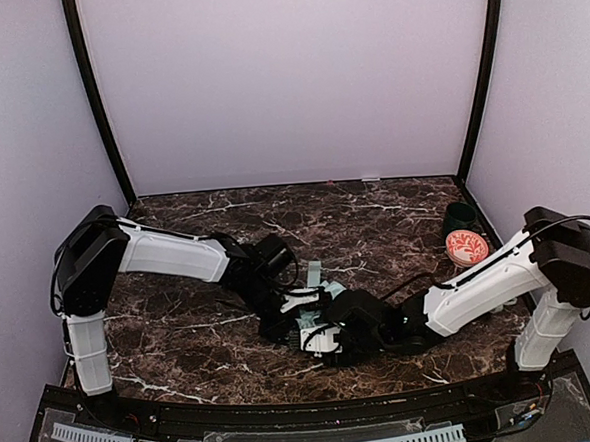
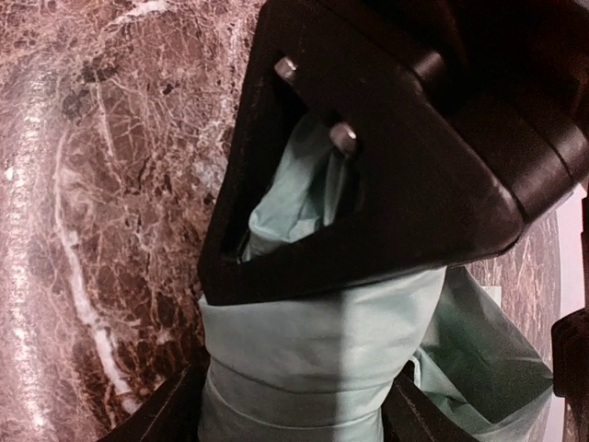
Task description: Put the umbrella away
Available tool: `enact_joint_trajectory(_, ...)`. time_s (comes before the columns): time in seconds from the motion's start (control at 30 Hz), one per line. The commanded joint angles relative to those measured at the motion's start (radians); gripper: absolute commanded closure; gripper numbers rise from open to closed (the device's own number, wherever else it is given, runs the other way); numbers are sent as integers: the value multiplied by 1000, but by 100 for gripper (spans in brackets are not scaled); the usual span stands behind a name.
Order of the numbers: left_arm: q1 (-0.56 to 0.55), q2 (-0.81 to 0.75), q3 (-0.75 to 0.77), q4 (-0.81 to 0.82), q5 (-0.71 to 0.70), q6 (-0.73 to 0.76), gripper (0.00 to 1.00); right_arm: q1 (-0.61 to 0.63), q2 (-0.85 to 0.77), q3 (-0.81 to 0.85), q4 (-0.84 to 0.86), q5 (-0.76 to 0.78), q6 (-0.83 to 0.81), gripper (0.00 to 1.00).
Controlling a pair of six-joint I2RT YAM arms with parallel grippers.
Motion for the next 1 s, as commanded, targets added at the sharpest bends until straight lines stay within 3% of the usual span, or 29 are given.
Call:
enact_joint_trajectory(0.0, -3, 81, -64, -256, -11, -24, 96, -4, 67, 41, -59, 59, 17, 41)
enact_joint_trajectory(0.13, 5, 62, -68, -238, 5, -25, 94, -8, 74, 64, -102, 35, 64, 66)
enact_joint_trajectory(0.23, 19, 3, -100, -143, 23, -52, 78, -19, 74, 68, -126, -18, 104, 78)
enact_joint_trajectory(0.37, 23, -126, -192, 12, 36, -83, 63, -68, 81, 81, -185, -130, 182, 85)
enact_joint_trajectory(0.53, 33, -292, -320, 212, -170, -192, 45, -124, 89, 85, -226, -285, 222, 87)
enact_joint_trajectory(0.57, 33, -337, -349, 251, -201, -209, 36, -134, 95, 92, -241, -313, 227, 87)
enact_joint_trajectory(0.6, 33, -389, -382, 298, -214, -212, 34, -144, 103, 101, -257, -347, 230, 87)
enact_joint_trajectory(0.67, 33, -496, -487, 421, -206, -196, 14, -163, 122, 123, -288, -404, 235, 88)
enact_joint_trajectory(0.7, 33, -545, -562, 486, -210, -190, 11, -172, 133, 135, -303, -429, 237, 88)
enact_joint_trajectory(0.83, 19, -695, -674, 613, -290, -174, 11, -204, 177, 175, -374, -519, 254, 88)
enact_joint_trajectory(0.97, -109, -816, -738, 654, -382, 48, 15, -249, 216, 216, -444, -668, 283, 88)
